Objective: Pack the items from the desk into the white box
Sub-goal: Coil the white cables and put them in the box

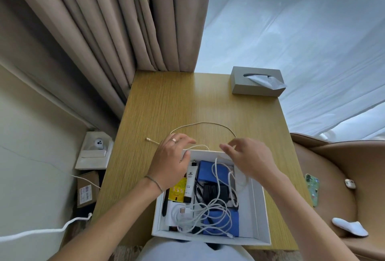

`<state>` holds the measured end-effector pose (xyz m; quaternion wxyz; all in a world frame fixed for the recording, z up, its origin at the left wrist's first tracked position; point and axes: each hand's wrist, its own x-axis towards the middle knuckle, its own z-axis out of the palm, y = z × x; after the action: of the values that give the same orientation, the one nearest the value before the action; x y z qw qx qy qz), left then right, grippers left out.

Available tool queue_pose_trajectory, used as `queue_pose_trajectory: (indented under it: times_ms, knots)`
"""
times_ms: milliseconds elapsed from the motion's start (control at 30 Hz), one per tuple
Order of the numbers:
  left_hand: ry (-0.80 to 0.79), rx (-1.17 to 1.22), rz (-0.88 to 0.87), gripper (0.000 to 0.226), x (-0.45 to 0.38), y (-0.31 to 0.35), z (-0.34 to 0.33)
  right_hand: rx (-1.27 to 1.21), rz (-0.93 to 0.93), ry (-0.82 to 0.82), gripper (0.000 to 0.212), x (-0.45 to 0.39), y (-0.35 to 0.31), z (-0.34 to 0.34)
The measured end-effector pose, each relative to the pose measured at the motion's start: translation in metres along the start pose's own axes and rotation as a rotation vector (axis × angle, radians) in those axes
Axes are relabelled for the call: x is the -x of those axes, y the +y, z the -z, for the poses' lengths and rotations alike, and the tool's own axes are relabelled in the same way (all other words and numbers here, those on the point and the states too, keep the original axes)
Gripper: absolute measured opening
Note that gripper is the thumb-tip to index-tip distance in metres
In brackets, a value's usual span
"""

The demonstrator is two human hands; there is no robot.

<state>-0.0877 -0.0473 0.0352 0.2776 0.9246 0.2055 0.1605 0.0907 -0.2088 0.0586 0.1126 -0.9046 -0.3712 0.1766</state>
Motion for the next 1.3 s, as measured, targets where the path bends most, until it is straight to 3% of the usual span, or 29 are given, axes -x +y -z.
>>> queue_pose_trajectory:
  times_ms: [133, 300, 400, 567, 667, 767, 1033, 1167, 1300]
  knots:
    - [-0.188, -0.054, 0.075, 0.024, -0.047, -0.003, -0.007, -0.11, -0.035, 0.097, 0.033, -0.021, 0.004, 0.008]
    - [-0.436, -0.211, 0.233, 0.028, -0.097, -0.02, -0.039, -0.172, -0.083, 0.044, 0.029, -0.055, 0.011, -0.001]
    - [-0.537, -0.327, 0.228, 0.058, -0.115, -0.032, -0.068, -0.182, -0.103, 0.007, 0.028, -0.071, 0.018, -0.007]
    - [-0.766, -0.569, 0.124, 0.131, -0.132, -0.053, -0.111, -0.167, -0.104, -0.109, 0.026, -0.084, 0.029, -0.018]
    - [-0.862, -0.681, 0.049, 0.145, -0.139, -0.068, -0.132, -0.168, -0.105, -0.166, 0.027, -0.089, 0.039, -0.026]
    - [-0.8, -0.683, 0.016, 0.135, -0.148, -0.076, -0.143, -0.208, -0.102, -0.183, 0.027, -0.092, 0.046, -0.033]
    - [-0.641, -0.74, -0.174, 0.08, -0.157, -0.076, -0.153, -0.294, -0.084, -0.189, 0.025, -0.092, 0.051, -0.037]
    - [-0.599, -0.723, -0.139, 0.031, -0.158, -0.071, -0.162, -0.317, -0.079, -0.174, 0.025, -0.09, 0.051, -0.036]
    - [-0.628, -0.715, -0.123, 0.018, -0.16, -0.072, -0.163, -0.352, -0.081, -0.17, 0.024, -0.087, 0.052, -0.035]
